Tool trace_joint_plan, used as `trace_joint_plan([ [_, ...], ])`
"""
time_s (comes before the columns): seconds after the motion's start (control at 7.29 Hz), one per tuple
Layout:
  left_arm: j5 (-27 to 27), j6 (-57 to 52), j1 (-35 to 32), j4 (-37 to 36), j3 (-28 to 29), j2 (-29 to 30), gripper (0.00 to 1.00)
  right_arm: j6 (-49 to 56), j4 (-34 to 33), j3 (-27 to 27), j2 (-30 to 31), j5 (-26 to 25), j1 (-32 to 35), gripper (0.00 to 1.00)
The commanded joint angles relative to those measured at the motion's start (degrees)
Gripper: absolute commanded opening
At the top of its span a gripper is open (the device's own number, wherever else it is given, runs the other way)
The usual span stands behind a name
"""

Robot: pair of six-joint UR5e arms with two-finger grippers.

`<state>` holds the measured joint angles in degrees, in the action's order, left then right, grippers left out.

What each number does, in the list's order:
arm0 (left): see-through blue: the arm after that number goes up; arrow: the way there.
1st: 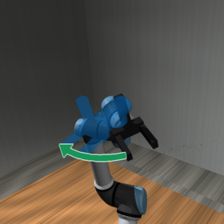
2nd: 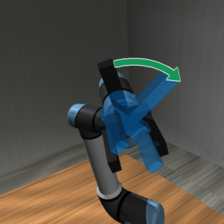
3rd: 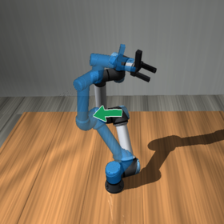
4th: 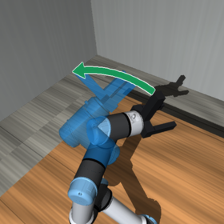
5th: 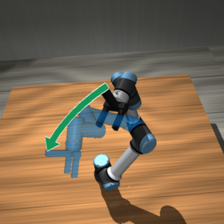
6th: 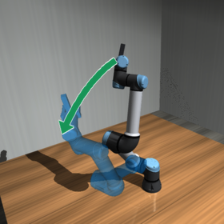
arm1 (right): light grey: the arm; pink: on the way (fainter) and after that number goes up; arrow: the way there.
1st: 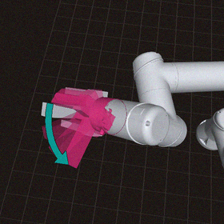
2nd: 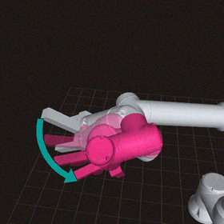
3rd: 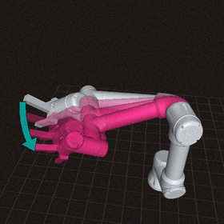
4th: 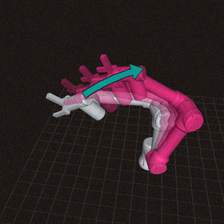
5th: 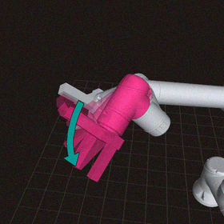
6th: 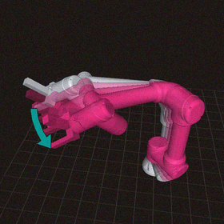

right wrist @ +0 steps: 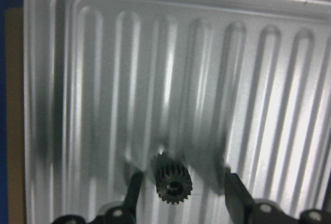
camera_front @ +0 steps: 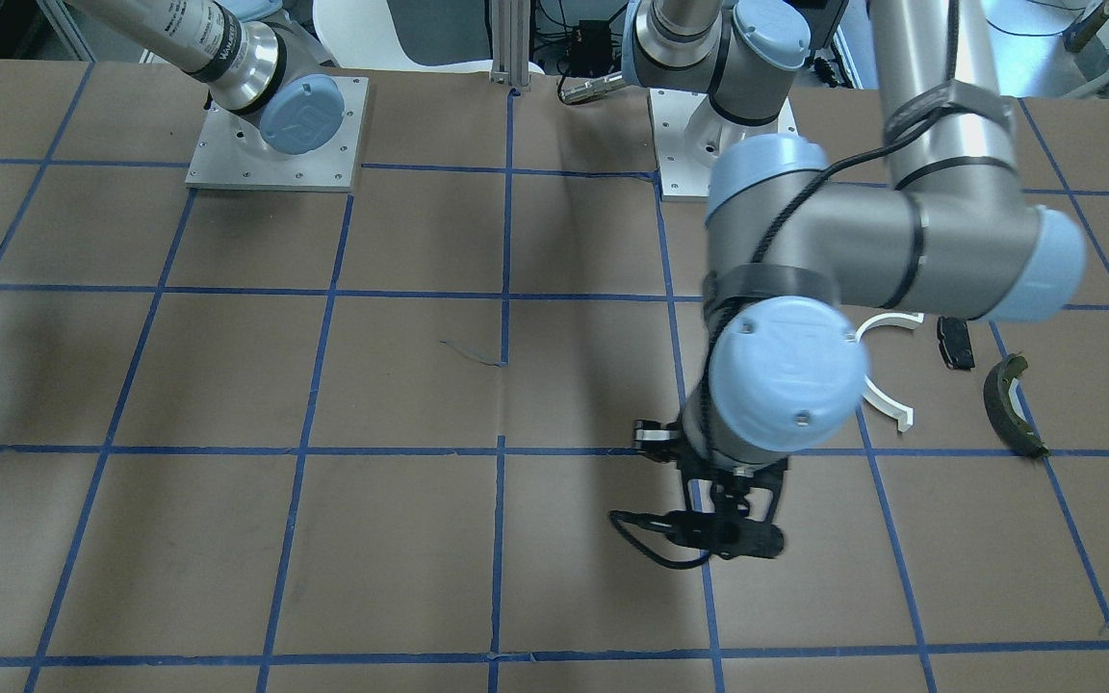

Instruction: Place bearing gear from tray to pile

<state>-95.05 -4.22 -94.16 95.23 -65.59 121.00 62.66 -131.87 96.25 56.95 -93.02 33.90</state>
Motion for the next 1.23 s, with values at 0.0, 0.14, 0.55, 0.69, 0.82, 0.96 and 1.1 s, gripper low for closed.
trace_joint_plan([
  [0.0,-2.5,-8.7,8.3,2.4,1.6,-1.0,0.00,0.0,0.0,0.0,0.2,-0.2,-0.1,0.51],
  [0.14,-2.5,-11.9,12.1,2.4,1.5,-1.1,0.00,-0.1,0.3,0.0,0.3,-0.4,-0.1,0.48],
  [0.55,-2.2,-24.3,25.2,1.6,-1.3,-1.5,0.00,-0.2,0.6,-0.1,0.4,-0.5,-0.1,0.48],
  [0.69,-2.4,-24.8,27.5,1.6,-2.9,-1.8,0.00,-0.2,0.6,0.0,0.4,-0.5,-0.1,0.46],
  [0.82,-3.0,-24.9,28.7,-2.2,-5.2,-2.1,0.00,-0.2,0.6,-0.1,0.4,-0.5,0.0,0.40],
  [0.96,-3.0,-24.9,29.9,-4.7,-8.7,-2.3,0.00,-0.2,0.7,-0.1,0.4,-0.5,0.1,0.32],
  [1.1,-3.1,-25.6,32.0,-7.8,-12.9,-2.9,0.00,-0.2,0.7,-0.1,0.4,-0.5,0.1,0.28],
])
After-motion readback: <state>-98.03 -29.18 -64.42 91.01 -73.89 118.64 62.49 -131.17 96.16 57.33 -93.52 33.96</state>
